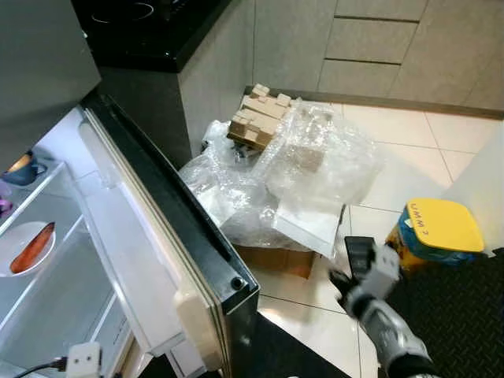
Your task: Restocking fridge
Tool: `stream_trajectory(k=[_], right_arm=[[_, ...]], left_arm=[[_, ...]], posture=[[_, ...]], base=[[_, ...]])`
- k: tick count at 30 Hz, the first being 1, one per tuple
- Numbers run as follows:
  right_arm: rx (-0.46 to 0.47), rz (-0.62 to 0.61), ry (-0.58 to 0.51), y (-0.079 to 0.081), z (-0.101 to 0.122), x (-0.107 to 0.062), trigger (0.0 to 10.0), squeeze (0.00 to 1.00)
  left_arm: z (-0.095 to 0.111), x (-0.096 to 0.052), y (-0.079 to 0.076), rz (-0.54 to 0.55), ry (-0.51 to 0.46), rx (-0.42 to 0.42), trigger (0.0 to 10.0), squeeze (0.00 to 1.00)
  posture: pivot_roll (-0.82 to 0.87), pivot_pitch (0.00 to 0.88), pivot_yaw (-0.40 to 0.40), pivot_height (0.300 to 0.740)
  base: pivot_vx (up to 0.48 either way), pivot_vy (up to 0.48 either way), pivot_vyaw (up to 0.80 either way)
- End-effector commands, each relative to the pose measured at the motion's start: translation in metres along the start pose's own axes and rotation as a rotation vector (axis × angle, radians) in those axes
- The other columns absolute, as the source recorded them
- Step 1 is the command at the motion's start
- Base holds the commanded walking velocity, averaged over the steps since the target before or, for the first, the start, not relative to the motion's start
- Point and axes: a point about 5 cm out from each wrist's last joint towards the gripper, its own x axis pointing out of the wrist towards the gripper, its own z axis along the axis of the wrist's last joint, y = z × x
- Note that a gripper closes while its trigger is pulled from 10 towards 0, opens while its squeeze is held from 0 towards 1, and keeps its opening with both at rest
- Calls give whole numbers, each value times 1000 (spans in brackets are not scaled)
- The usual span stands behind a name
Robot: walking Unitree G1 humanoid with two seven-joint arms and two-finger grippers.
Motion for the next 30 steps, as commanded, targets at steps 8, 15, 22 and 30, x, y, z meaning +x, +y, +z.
stream_trajectory(k=[8, 15, 22, 30], right_arm=[[-244, -19, 222, 8, -68, -11, 10000, 0], [-266, -43, 260, 2, -77, -16, 10000, 0], [-341, -28, 298, 10, -90, -18, 10000, 0], [-361, -8, 308, 49, -92, -4, 10000, 0]], left_arm=[[7, 8, -11, -18, 14, 24, 10000, 0], [-3, 8, -21, -31, 71, 37, 10000, 0], [3, 11, -27, -47, 67, 51, 10000, 0], [8, 16, -35, -56, 61, 71, 10000, 0]], posture=[[-7, 112, -1, 738], [-19, 117, -11, 738], [-20, 115, -16, 738], [-15, 107, -13, 738]], base=[[0, 0, 0], [0, 0, 0], [0, 0, 0], [-92, 0, 0]])
